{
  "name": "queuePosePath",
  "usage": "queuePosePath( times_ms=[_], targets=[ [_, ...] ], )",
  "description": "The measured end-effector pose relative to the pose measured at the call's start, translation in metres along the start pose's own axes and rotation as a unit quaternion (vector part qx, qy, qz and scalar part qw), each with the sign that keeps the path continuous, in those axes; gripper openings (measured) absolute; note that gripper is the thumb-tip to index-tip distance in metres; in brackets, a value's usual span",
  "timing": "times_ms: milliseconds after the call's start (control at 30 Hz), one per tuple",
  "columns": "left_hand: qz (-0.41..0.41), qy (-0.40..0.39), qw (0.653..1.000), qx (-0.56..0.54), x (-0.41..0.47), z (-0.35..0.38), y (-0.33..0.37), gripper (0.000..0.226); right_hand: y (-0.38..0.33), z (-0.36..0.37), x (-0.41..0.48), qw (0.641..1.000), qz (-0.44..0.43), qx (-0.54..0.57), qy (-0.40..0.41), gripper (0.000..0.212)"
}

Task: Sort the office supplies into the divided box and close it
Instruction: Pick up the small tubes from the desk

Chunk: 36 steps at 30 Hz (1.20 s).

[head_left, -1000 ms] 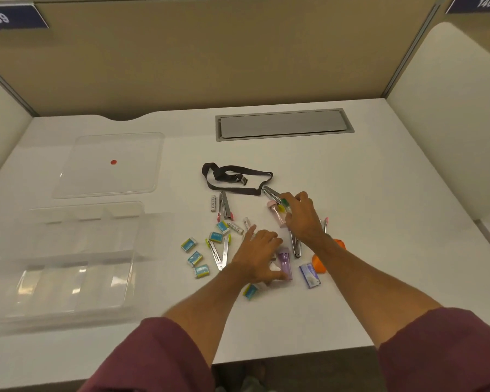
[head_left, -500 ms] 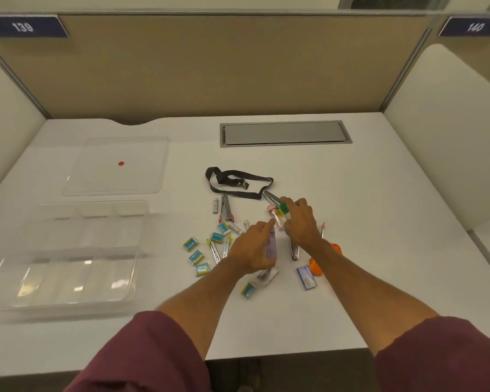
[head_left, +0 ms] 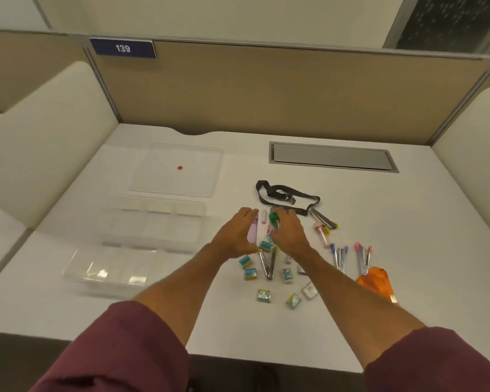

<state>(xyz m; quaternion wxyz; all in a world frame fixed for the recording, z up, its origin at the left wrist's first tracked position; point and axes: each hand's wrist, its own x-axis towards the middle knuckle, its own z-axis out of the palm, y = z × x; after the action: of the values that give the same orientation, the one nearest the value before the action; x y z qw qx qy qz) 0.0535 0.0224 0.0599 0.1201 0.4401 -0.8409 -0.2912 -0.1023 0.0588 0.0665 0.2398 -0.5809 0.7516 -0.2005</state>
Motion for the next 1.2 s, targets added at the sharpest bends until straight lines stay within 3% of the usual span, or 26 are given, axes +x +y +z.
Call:
queuePosePath(
  times_ms=[200,433,600,767,1033,1200],
  targets=[
    [-0.035,-0.002,0.999,0.026,-0.052,-0.034,-0.06,0.094,-0.065,0.051,-0.016,0.999,-0.04,0.013,0.002,0.053],
    [-0.027,0.031,0.996,0.081,-0.106,-0.061,-0.11,0.078,-0.121,0.104,-0.043,0.999,-0.034,0.028,-0.003,0.049],
    [-0.032,0.004,0.993,0.117,-0.123,-0.061,-0.136,0.077,-0.14,0.13,-0.056,0.999,-0.03,0.024,-0.015,0.049],
    [-0.05,-0.039,0.986,0.152,-0.133,-0.06,-0.152,0.095,-0.149,0.144,-0.059,0.998,-0.04,0.032,-0.027,0.049],
    [-0.061,-0.112,0.974,0.187,-0.131,-0.068,-0.158,0.102,-0.164,0.167,-0.047,0.972,-0.066,-0.19,-0.123,0.046],
    [-0.06,-0.126,0.972,0.187,-0.129,-0.066,-0.155,0.087,-0.166,0.177,-0.04,0.967,-0.057,-0.213,-0.126,0.038]
  ],
)
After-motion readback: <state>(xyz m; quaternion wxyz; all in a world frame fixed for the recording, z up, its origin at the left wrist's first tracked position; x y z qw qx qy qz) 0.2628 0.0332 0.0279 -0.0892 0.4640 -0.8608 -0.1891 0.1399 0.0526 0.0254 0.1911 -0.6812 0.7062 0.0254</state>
